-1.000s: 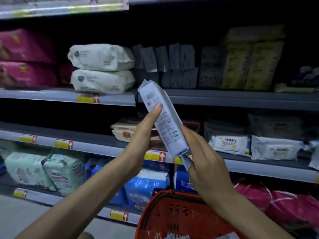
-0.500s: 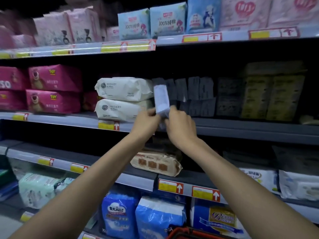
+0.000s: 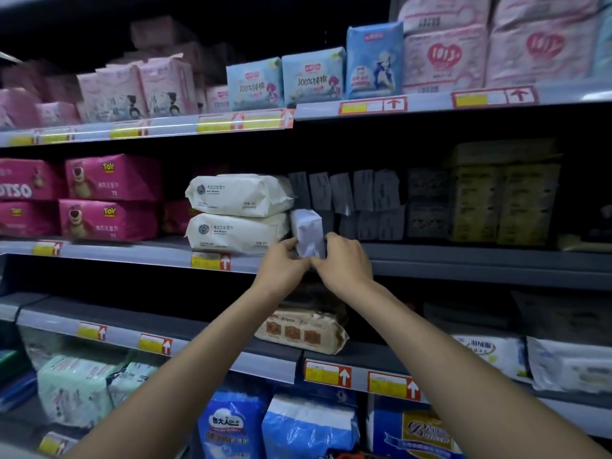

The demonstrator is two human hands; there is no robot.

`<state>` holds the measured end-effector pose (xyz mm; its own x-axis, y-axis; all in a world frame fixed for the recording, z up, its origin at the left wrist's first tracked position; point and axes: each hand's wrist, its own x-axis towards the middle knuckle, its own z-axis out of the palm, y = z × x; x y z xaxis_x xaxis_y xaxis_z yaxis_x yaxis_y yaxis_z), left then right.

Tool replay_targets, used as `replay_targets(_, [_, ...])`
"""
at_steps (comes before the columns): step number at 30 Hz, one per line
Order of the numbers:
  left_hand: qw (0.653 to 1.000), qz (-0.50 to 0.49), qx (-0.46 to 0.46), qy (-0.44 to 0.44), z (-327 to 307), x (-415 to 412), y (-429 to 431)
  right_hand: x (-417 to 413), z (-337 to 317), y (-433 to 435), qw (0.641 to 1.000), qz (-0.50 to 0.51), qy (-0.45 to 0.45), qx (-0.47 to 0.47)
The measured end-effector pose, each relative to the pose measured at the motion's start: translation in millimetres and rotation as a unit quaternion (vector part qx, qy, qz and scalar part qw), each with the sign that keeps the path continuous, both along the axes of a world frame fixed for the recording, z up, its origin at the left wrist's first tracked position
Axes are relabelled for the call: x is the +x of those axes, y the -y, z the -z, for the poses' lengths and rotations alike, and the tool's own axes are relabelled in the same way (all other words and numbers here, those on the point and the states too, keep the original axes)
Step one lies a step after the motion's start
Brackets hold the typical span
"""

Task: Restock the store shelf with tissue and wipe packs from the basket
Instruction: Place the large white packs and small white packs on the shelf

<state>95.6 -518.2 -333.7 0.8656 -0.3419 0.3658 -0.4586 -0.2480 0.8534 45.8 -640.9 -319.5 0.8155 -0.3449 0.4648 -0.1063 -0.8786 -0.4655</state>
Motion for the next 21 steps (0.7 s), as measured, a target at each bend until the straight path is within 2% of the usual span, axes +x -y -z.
replay_targets(5, [0.998, -0.035, 0.043, 0.007, 12.3, -23.1, -12.8, -31.4, 6.6, 12.4, 0.999, -0.037, 0.006, -0.001])
replay_targets(10, [0.987, -0.050, 0.131, 0.079, 33.5, -60.5, -13.1, -76.1, 25.0, 35.5, 0.999, -0.019, 0.006, -0.043])
replay_targets(13, [0.963, -0.038, 0.217, 0.157, 53.1, -85.5, -6.8, -105.9, 44.1, 51.3, 0.998, -0.018, -0.029, -0.053])
replay_targets(16, [0.923, -0.023, 0.315, 0.222, 76.9, -105.5, 4.0, -136.5, 69.1, 70.8, 0.994, -0.016, -0.071, -0.080])
replay_targets(21, [0.886, 0.022, 0.387, 0.254, 124.2, -128.9, 30.0, -181.3, 128.7, 108.2, 0.978, -0.025, -0.170, -0.119])
